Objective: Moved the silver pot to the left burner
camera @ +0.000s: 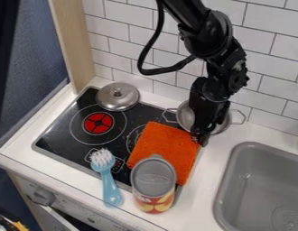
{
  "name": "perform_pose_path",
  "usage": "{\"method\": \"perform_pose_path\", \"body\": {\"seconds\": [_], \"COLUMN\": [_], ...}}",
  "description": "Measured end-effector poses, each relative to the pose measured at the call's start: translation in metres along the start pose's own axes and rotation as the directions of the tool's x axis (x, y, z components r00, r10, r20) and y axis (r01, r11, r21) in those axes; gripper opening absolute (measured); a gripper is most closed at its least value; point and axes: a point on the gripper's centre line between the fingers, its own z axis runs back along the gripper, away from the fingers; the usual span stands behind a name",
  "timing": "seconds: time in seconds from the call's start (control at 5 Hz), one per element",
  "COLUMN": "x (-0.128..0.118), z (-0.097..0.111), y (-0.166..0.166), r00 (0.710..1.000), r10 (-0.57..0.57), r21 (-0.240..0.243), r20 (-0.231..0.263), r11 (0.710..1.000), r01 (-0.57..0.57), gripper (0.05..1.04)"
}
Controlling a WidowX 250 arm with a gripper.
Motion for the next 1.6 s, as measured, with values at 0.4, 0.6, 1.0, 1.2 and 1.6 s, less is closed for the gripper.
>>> {"method": "perform_pose_path", "body": {"seconds": [0.4,0.6,1.0,1.2,1.6], "x": [0.01,0.007,0.003,0.002,0.013], "z": [-0.014,-0.013,-0.015,-0.015,0.013], "y": [-0.001,0.003,0.006,0.01,0.017], "r00": [0.998,0.998,0.999,1.0,1.0], "r10": [0.03,0.035,0.026,0.02,-0.015], "r21": [0.06,0.082,0.083,0.081,0.017], "r20": [0.054,0.052,0.033,0.024,-0.002], "r11": [0.998,0.996,0.996,0.997,1.0], "r01": [-0.033,-0.039,-0.029,-0.022,0.015], "gripper": [0.727,0.414,0.092,0.084,0.072]}}
